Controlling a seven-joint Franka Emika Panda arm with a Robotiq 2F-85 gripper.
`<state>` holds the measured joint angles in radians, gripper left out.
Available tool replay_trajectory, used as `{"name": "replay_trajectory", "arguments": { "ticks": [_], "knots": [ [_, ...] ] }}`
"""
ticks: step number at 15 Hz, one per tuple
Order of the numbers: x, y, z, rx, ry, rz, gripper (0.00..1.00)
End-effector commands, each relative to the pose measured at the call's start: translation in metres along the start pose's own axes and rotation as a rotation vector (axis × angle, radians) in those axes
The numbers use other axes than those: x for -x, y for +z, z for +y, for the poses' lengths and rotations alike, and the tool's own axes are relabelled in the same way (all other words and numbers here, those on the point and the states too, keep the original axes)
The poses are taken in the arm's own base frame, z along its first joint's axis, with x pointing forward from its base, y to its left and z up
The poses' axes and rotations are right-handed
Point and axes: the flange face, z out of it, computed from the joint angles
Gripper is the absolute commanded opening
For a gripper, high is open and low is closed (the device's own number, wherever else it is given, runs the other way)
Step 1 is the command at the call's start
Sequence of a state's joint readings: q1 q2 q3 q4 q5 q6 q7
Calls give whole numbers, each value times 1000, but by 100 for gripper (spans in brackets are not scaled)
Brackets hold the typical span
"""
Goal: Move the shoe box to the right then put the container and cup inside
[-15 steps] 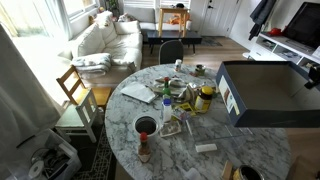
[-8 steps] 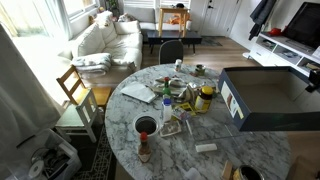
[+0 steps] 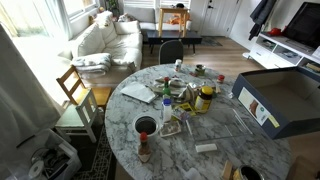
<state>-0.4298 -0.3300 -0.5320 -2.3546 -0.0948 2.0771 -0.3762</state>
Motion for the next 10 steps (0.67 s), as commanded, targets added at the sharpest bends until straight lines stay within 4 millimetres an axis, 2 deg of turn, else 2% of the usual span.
{"name": "replay_trajectory", "arguments": {
  "ticks": [1, 6, 10],
  "knots": [
    [-22, 18, 24, 30, 16, -26, 1],
    [-43, 57, 36, 103, 63, -47, 1],
    [-51, 90, 34, 117, 41, -87, 1]
  ]
}}
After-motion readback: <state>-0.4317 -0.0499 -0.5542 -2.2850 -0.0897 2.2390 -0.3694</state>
